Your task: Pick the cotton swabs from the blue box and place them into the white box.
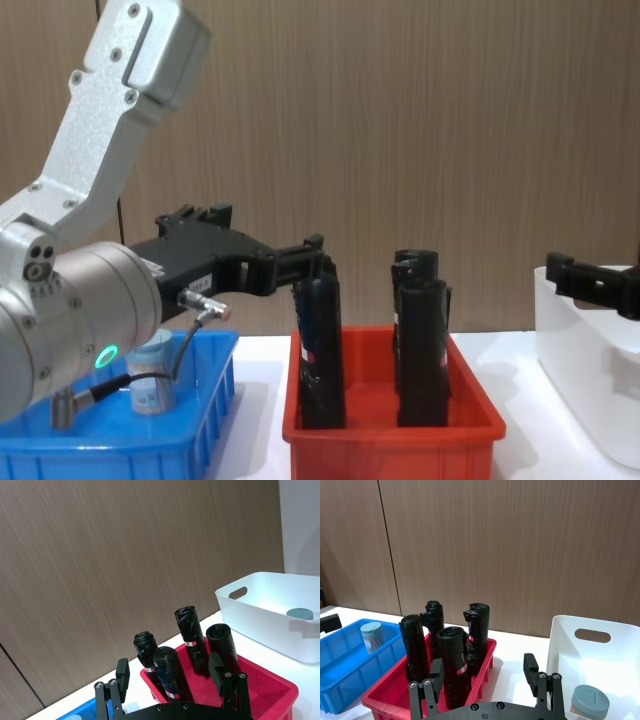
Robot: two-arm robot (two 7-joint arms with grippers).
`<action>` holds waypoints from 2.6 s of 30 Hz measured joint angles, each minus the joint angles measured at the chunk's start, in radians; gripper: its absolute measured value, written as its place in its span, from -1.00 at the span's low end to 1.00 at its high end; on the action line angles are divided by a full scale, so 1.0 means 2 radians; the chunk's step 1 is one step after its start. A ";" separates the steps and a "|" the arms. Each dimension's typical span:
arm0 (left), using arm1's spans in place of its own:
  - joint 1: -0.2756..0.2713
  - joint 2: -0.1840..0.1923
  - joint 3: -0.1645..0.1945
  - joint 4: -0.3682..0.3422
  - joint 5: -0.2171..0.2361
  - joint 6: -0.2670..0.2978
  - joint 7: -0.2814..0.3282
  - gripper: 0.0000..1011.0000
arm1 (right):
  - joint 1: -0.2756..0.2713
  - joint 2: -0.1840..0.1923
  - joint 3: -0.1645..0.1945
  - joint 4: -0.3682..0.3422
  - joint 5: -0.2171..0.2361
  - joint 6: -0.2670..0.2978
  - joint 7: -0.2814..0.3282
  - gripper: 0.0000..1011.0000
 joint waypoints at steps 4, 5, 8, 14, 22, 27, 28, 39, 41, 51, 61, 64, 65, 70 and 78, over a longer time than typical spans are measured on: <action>0.000 0.000 0.000 0.000 0.000 0.000 0.000 0.98 | 0.000 0.001 0.001 0.002 0.000 0.000 0.002 0.98; 0.000 0.000 0.000 0.000 0.000 0.000 0.000 0.98 | 0.001 0.002 0.002 0.004 0.001 -0.001 0.004 0.98; 0.000 0.000 0.000 0.000 0.000 0.000 0.000 0.98 | 0.002 0.003 0.004 0.008 0.004 -0.003 0.009 0.98; 0.000 0.000 0.000 0.000 0.000 0.000 0.000 0.98 | 0.007 0.010 0.011 0.027 0.012 -0.009 0.028 0.98; 0.000 0.000 0.000 0.000 0.000 0.000 0.000 0.98 | 0.023 0.020 0.022 0.070 0.027 -0.023 0.076 0.98; 0.000 0.000 0.000 0.000 0.000 0.000 0.000 0.98 | 0.034 0.022 0.025 0.091 0.031 -0.029 0.103 0.98; 0.000 0.000 0.000 0.000 0.000 0.000 0.000 0.98 | 0.039 0.023 0.026 0.100 0.032 -0.031 0.113 0.98; 0.000 0.000 0.000 0.000 0.000 0.000 0.000 0.98 | 0.072 0.019 0.025 0.145 0.030 -0.039 0.170 0.98; 0.000 0.000 0.000 0.000 0.000 0.000 0.000 0.98 | 0.082 0.016 0.023 0.157 0.027 -0.040 0.186 0.98; 0.000 0.000 0.000 0.000 0.000 0.000 0.000 0.98 | 0.117 0.003 0.012 0.191 0.017 -0.040 0.231 0.98; 0.000 0.000 0.000 0.000 0.000 0.000 0.000 0.98 | 0.156 -0.012 0.005 0.236 0.018 -0.026 0.267 0.98; 0.000 0.000 0.000 0.000 0.000 0.000 0.000 0.98 | 0.166 -0.015 0.003 0.247 0.019 -0.021 0.274 0.98; 0.000 0.000 0.000 0.000 0.000 0.000 0.000 0.98 | 0.173 -0.018 0.002 0.258 0.020 -0.019 0.280 0.98; 0.000 0.000 0.000 0.000 0.000 0.000 0.000 0.98 | 0.193 -0.026 -0.001 0.285 0.023 -0.014 0.294 0.98; 0.000 0.000 0.000 0.000 0.000 0.000 0.000 0.98 | 0.227 -0.039 -0.008 0.332 0.024 -0.011 0.313 0.98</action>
